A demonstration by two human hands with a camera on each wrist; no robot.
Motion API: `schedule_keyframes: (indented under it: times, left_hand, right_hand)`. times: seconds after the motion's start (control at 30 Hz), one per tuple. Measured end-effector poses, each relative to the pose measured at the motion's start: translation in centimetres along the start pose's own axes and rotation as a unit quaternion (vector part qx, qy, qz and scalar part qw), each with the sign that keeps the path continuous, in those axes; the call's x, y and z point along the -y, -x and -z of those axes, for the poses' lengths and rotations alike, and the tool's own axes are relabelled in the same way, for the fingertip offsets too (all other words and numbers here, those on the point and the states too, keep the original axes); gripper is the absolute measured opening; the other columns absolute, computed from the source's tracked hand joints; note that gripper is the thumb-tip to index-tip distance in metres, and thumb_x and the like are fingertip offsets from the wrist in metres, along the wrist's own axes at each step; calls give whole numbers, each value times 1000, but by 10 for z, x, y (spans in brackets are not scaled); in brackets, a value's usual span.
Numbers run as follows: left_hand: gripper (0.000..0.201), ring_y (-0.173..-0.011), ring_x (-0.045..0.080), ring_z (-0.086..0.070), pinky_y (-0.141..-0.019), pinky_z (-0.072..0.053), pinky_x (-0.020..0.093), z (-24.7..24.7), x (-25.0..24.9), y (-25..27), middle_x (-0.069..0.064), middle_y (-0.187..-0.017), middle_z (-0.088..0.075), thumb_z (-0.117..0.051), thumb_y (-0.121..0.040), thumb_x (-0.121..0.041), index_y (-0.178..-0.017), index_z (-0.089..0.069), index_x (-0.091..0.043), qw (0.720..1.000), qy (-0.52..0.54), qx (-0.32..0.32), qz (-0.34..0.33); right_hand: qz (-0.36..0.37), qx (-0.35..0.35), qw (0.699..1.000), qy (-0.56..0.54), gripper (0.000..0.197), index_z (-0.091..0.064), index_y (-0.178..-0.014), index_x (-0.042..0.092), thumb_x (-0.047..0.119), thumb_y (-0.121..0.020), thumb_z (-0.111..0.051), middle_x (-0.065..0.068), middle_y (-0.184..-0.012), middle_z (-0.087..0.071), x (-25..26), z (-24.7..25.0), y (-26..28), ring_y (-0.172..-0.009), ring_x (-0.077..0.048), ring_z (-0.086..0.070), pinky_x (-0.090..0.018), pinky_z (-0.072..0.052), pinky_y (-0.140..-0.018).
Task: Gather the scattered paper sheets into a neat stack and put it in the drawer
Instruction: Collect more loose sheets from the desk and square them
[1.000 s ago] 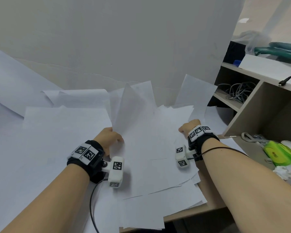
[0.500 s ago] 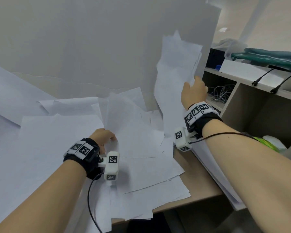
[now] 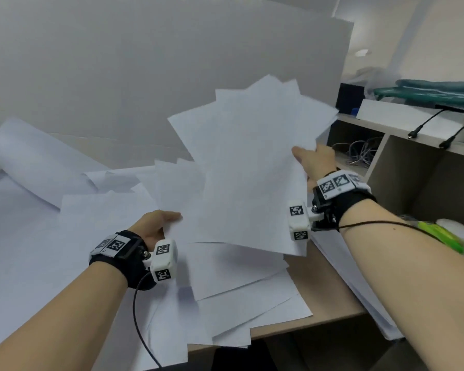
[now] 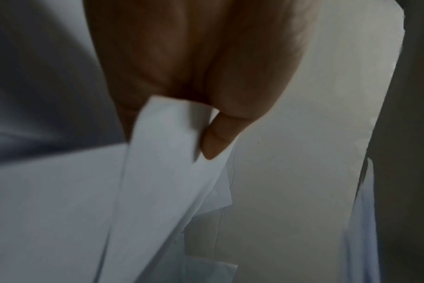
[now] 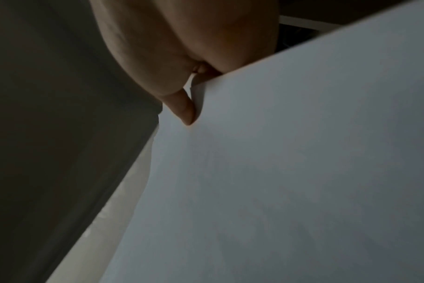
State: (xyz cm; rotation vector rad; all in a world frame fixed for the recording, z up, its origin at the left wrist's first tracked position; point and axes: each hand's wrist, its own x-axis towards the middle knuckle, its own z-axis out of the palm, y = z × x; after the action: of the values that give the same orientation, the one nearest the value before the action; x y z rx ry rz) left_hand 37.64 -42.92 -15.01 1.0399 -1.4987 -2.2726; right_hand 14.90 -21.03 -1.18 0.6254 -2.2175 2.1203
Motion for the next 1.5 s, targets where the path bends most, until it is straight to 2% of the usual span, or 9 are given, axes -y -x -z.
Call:
schedule_keyframes:
  times: [0.13, 0.3, 0.4, 0.53, 0.63, 0.77, 0.93, 1.13, 1.5]
  left_hand:
    - [38, -80, 34, -75, -74, -57, 48, 12, 2, -5, 20, -104, -74, -51, -102, -21, -134, -57, 0, 998, 66, 14, -14]
    - [57, -99, 35, -72, -92, -50, 50, 17, 10, -9, 13, -117, -73, -46, -98, -61, -125, -66, -15, 991, 120, 59, -15]
    - [46, -87, 36, -74, -75, -59, 48, 19, 14, -14, 17, -107, -74, -60, -97, -45, -131, -61, -13, 997, 60, 55, 9]
    - [40, -67, 37, -73, -57, -59, 46, 25, 19, -26, 24, -91, -72, -57, -94, 6, -133, -51, 10, 999, -32, -25, -10]
    - [34, -67, 35, -73, -54, -59, 45, 26, 22, -29, 23, -91, -72, -50, -93, 17, -123, -54, 4, 998, -33, -33, -46]
    - [35, -67, 31, -72, -56, -59, 40, 34, 24, -27, 20, -92, -70, -53, -93, 16, -125, -54, 1, 996, -32, -30, -75]
    - [39, -90, 40, -70, -73, -61, 49, 49, 18, -31, 29, -116, -68, -54, -93, 12, -130, -55, 0, 997, -29, 6, -75]
    - [35, -86, 36, -72, -72, -61, 45, 61, 3, -45, 23, -108, -72, -54, -94, 10, -128, -57, 1, 995, -19, -14, -93]
    - [28, -78, 33, -74, -66, -61, 41, 78, -4, -48, 20, -97, -75, -54, -96, 8, -123, -59, 2, 994, -19, -64, -91]
  right_hand:
    - [-76, 25, 997, 13, 12, -63, -101, 2, 3, -89, -67, -21, -117, -67, -54, -25, 15, -107, -36, -64, -49, -52, -97]
    - [-187, 101, 972, 101, 49, -61, -120, -8, 14, -79, -77, -17, -118, -67, -124, -62, 7, -106, -34, -66, -46, -52, -98]
    - [-234, 206, 931, 190, 86, -49, -138, 1, 29, -63, -82, -14, -124, -64, -165, -78, -7, -108, -33, -65, -47, -53, -97]
    - [-263, 242, 905, 231, 41, -65, -103, -1, 29, -77, -76, -23, -106, -71, -158, -74, 2, -97, -40, -69, -49, -55, -91]
    - [-285, 223, 910, 202, 39, -64, -104, -1, 20, -75, -76, -21, -103, -70, -150, -61, 6, -91, -37, -69, -47, -56, -89]
    - [-317, 187, 927, 75, 12, -61, -94, 0, -5, -84, -60, -19, -83, -61, -153, -49, 6, -67, -30, -63, -40, -58, -67]
    - [-284, 111, 952, -3, 14, -59, -92, 0, -6, -80, -63, -20, -82, -58, -159, -55, -14, -75, -29, -60, -51, -55, -74]
    - [-170, 70, 979, 83, 12, -62, -66, 5, 16, -68, -65, -10, -71, -59, -165, -81, -45, -67, -26, -57, -61, -55, -74]
    - [-67, 70, 986, 138, 10, -66, -78, 7, 12, -85, -63, -15, -91, -69, -124, -83, -78, -83, -38, -67, -54, -60, -67]
